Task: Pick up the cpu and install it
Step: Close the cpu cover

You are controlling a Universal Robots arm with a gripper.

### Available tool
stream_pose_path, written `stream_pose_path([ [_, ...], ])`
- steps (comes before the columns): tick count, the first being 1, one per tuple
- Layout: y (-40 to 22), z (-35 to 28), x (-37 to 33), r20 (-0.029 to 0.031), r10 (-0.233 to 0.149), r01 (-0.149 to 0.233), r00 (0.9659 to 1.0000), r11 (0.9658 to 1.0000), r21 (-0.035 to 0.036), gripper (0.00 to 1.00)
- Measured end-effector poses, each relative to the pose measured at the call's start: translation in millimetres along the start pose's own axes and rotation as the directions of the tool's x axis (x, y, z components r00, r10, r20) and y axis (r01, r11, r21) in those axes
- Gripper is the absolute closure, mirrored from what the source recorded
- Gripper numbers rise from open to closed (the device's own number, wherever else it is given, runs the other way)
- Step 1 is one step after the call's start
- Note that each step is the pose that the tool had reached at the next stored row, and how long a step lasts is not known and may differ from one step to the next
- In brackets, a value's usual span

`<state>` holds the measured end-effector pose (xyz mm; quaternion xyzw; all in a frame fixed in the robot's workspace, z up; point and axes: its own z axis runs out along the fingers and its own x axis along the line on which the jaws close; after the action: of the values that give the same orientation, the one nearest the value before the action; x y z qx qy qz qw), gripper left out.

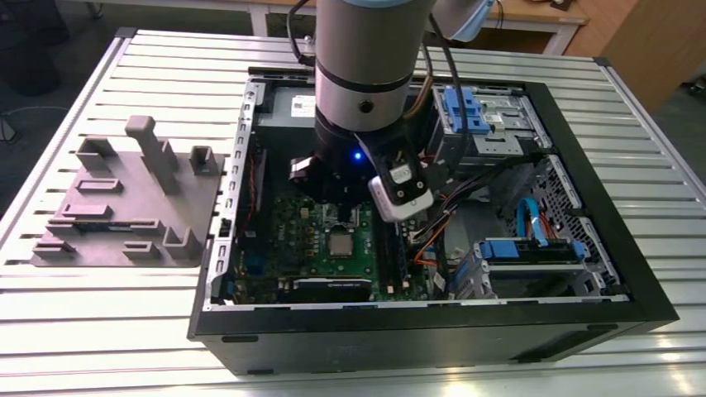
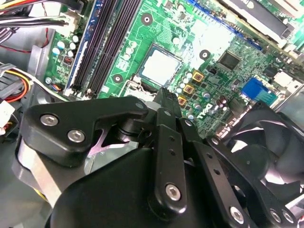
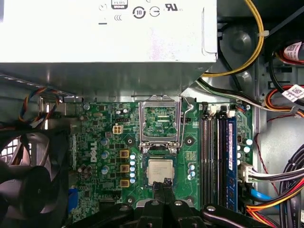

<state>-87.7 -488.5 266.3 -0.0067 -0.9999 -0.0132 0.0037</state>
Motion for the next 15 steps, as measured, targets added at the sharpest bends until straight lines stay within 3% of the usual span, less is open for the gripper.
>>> stream_pose_path([
  [4, 0.0, 0.0, 0.0, -0.0016, -0.057, 0.057, 0.9984, 0.9984, 0.0006, 0.9],
  [10, 0.0, 0.2, 0.0, -0.0041, -0.149, 0.149, 0.9888, 0.9888, 0.001, 0.9],
  [15, 0.1, 0.5, -3.4, -0.0047, -0.159, 0.159, 0.9872, 0.9872, 0.0007, 0.9],
])
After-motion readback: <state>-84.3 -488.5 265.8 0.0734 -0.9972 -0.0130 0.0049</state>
